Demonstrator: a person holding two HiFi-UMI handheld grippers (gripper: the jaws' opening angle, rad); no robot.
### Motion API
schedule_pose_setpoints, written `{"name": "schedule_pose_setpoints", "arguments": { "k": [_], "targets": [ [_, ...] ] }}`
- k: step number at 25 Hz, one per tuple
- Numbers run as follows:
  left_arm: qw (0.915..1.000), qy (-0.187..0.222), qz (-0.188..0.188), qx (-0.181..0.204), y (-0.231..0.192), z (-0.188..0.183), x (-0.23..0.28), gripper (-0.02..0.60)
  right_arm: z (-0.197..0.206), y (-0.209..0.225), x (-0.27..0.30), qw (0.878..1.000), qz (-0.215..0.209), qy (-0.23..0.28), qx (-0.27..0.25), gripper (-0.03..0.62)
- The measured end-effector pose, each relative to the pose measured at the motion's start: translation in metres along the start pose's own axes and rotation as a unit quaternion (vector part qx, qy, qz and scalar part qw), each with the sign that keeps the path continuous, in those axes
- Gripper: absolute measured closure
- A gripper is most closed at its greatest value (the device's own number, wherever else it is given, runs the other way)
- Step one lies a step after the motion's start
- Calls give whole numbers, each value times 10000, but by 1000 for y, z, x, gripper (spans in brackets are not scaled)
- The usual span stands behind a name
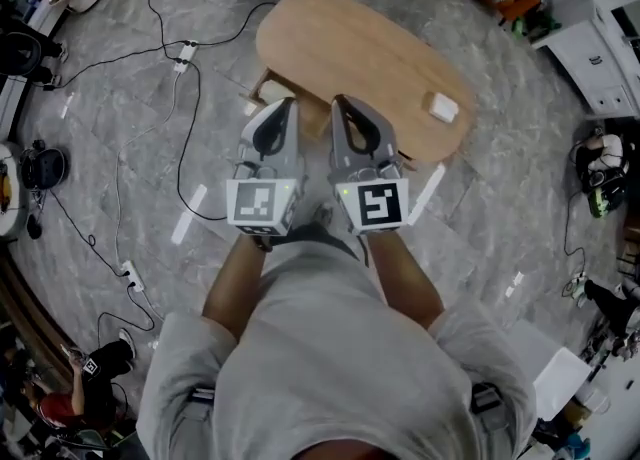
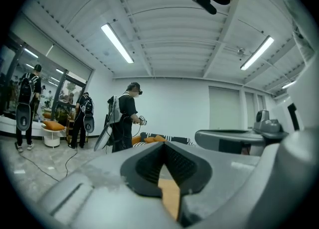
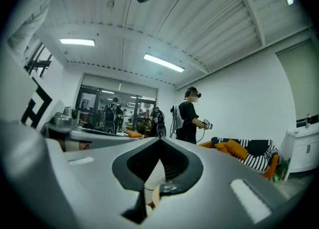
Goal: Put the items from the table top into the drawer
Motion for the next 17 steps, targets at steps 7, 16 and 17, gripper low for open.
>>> {"name": "schedule_pose_setpoints", "arguments": {
  "k": [7,16,17],
  "targets": [
    [9999,129,60,94,11,-9,-5,561,-8,-1,-5,9993,-128,217,-283,588],
    [9995,256,56,196,2,-21,-13,561,-18,-23,-2,9987,-282,292,-309,588],
    [9995,260,44,201,1,-22,-14,561,-19,-23,-1,9987,-291,293,-297,588]
  ]
}}
Point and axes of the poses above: the fingertips, and each gripper's own axes: x forward along the fingers, y to its right, z out of its underside, the point moved 6 cm from there along -x, backward along the fingers, and after that the axes turned 8 degrees about -x, right-handed, at the moved point
